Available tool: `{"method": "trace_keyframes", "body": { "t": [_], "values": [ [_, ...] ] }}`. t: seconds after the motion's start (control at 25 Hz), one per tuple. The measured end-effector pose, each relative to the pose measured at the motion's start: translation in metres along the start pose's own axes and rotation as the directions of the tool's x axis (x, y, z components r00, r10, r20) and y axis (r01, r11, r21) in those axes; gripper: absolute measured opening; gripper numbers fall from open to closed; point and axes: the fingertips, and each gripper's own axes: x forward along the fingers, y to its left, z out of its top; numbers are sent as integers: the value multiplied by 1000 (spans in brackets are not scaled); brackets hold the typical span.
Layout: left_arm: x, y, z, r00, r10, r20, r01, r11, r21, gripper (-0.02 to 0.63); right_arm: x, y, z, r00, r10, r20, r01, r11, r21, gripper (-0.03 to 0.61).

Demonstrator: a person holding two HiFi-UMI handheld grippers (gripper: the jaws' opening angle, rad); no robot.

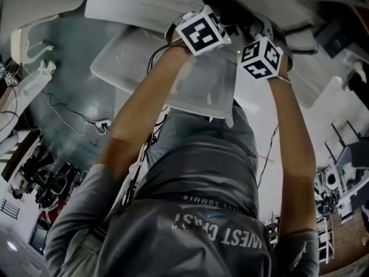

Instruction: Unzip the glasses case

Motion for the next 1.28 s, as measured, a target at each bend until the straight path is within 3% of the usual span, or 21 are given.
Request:
{"method": "trace_keyframes", "body": {
  "t": [0.24,0.44,0.64,0.84,1.04,1.28],
  "values": [
    [-23,-6,10,999,-51,15,51,999,-2,64,-21,-1,-1,997,50,55,-47,997,-60,244],
    [-33,-11,3,997,-73,-39,73,997,10,97,-28,-7,-15,996,64,64,-61,997,-52,244],
    [-89,-30,-4,1000,-10,15,10,1000,27,97,-71,14,6,995,32,94,-28,999,-46,243],
    [-137,-26,30,991,78,111,-81,997,21,97,-114,-10,25,989,-2,151,1,1000,7,228],
    [-183,-30,51,960,141,241,-145,989,-1,95,-160,-19,59,969,-57,242,33,994,102,192],
    [-243,-60,80,885,213,413,-232,973,-5,91,-231,-22,94,919,-150,366,71,973,219,122]
  ]
}}
